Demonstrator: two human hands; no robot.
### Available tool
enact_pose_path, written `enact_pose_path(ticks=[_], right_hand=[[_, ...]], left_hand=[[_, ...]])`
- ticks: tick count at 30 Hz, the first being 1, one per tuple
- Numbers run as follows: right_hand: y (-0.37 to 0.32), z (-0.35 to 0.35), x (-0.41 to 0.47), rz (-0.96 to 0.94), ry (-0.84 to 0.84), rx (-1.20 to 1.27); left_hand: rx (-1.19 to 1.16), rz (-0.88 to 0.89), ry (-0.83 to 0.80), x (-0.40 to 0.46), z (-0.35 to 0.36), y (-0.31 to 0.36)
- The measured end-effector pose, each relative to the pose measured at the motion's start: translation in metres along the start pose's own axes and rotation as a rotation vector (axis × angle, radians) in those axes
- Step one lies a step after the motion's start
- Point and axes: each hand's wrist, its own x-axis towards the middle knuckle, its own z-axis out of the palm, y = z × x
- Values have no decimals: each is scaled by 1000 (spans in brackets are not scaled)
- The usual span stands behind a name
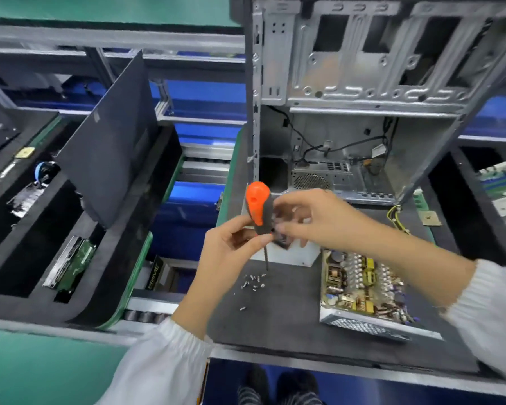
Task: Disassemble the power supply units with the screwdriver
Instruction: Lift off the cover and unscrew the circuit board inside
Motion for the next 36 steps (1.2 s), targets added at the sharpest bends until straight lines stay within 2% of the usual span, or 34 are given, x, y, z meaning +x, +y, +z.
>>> enact_pose_path(ticks=[2, 4, 8, 11, 16, 19, 22, 28, 31, 32, 36], right_hand=[[-10, -21, -15, -14, -34, -201], [-11, -32, -26, 5, 35, -339], [-5, -45, -42, 5, 342, -252], [3, -61, -55, 6, 484, -203], [13, -89, -76, -47, 684, -192], [21, -92, -75, -65, 676, -204], [35, -87, -69, -51, 634, -167], [58, -68, -63, -107, 508, -62], [63, -60, -64, -133, 445, -71], [64, -58, -65, -146, 428, -83], [68, -47, -66, -188, 388, -91]], left_hand=[[5, 21, -53, 14, 18, 5], [17, 30, -82, 26, 38, 11], [94, 17, -218, 42, 75, 13], [159, -22, -386, 56, 81, 13], [705, 68, -591, 78, 86, -1], [1101, 74, -762, 88, 102, -14], [1215, 52, -815, 89, 106, -24], [1062, 35, -760, 78, 98, -30], [984, 97, -737, 68, 97, -25], [934, 140, -679, 63, 95, -23], [674, 341, -274, 39, 77, -20]])
